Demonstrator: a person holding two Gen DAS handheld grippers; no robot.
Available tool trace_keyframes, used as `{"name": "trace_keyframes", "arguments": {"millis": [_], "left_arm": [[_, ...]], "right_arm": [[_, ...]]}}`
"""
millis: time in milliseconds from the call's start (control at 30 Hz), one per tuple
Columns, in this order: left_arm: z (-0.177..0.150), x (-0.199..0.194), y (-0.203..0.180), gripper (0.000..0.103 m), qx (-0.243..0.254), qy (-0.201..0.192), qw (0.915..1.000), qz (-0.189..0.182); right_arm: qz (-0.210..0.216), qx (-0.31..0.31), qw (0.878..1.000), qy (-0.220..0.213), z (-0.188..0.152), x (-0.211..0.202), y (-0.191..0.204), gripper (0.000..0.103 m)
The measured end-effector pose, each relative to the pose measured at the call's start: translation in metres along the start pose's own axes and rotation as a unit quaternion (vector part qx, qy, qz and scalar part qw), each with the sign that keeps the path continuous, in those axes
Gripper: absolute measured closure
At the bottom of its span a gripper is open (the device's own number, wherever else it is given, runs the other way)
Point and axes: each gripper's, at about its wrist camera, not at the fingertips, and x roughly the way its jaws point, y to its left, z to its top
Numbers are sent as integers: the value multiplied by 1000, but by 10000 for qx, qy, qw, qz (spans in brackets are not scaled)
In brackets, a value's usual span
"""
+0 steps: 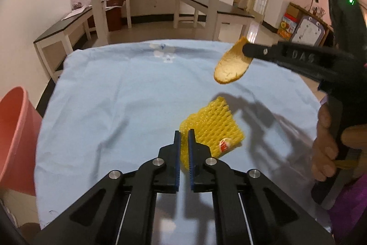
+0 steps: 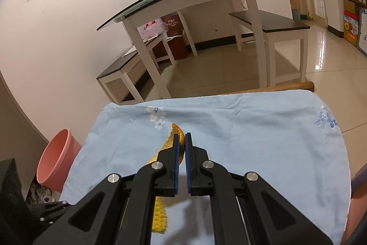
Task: Collect trash
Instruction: 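Close the left tool on the yellow foam net while the right tool holds the cracker, then carry the foam net and cracker with both tools over the pink bucket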
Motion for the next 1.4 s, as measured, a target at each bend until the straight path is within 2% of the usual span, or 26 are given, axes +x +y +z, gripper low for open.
{"name": "trace_keyframes", "arguments": {"millis": [267, 533, 667, 900, 1133, 1400], "left_arm": [[-1, -38, 30, 98, -467, -329, 9982, 174], [-9, -74, 55, 98, -677, -578, 9937, 678], [-12, -86, 65, 98, -790, -663, 9906, 894], [-15, -111, 91, 98, -1090, -945, 9850, 949], [-22, -139, 120, 98, -1368, -1231, 9762, 1146], [-40, -163, 160, 98, -1765, -1354, 9634, 1498]], "right_arm": [[128, -29, 9999, -64, 0, -3, 2, 99], [327, -379, 9986, -156, -4, -9, 22, 99], [286, -520, 9979, -269, -6, -16, 32, 99], [218, -758, 9962, -362, -3, -35, 60, 99], [357, -1098, 9921, -488, -3, -48, 114, 99], [655, -1645, 9833, -423, -12, -38, 194, 99]]}}
